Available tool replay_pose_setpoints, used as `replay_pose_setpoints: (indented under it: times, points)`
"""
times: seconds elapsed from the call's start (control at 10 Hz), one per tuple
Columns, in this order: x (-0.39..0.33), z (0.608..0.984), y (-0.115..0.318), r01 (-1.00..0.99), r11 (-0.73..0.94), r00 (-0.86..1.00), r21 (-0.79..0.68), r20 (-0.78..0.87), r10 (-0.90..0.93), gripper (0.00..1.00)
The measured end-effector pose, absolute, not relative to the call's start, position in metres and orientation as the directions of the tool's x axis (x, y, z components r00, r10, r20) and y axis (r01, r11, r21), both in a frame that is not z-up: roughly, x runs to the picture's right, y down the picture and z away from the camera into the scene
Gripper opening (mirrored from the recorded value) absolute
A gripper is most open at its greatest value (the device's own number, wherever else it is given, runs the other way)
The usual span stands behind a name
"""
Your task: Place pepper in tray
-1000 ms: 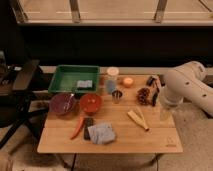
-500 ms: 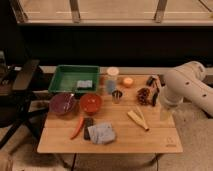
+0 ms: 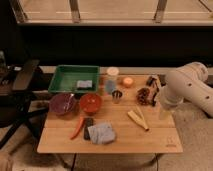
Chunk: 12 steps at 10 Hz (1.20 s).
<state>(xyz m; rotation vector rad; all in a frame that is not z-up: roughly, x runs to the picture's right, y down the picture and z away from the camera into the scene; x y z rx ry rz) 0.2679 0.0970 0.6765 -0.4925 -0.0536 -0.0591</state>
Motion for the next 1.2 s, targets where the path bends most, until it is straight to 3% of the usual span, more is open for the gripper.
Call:
replay_pose_setpoints:
  times: [0.5, 1.2]
  points:
    - [0.154, 0.65, 0.086, 0.395, 0.881, 0.879, -0.259, 0.386, -0.281, 0.65]
    - [0.117, 0.641, 0.083, 0.508, 0.849, 0.775, -0.143, 0.506, -0.378, 0.65]
